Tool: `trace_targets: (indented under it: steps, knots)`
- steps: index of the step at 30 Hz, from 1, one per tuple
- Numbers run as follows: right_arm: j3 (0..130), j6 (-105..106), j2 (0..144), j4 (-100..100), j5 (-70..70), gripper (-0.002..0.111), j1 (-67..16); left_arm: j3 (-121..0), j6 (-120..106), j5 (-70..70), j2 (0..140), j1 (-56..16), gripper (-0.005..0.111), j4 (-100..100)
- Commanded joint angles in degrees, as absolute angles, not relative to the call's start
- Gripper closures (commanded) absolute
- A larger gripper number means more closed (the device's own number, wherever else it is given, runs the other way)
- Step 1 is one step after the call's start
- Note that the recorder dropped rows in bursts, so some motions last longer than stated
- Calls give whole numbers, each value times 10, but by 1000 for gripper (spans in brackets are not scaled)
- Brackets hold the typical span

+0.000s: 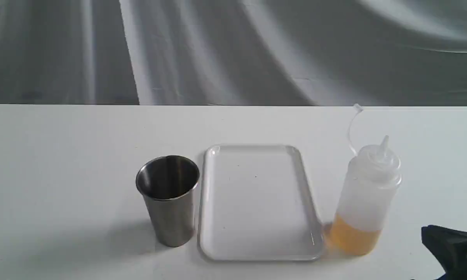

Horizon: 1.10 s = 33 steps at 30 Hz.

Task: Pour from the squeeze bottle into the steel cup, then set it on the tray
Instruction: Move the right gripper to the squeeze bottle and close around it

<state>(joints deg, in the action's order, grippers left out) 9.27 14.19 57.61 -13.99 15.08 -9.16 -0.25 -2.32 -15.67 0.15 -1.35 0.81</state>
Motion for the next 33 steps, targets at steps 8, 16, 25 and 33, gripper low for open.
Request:
trace_targets:
  steps: [8,16,25,33]
  knots:
    - [91,144,713,-158,239,108,-93,0,-21,-152,0,-13,107,9]
    - [91,113,780,-155,256,108,-93,0,-20,-152,0,-13,107,9]
    - [91,113,782,-154,278,70,-93,0,-20,-152,0,-13,107,9]
    - [91,54,782,-124,308,4,-93,0,-21,-152,0,-13,107,9]
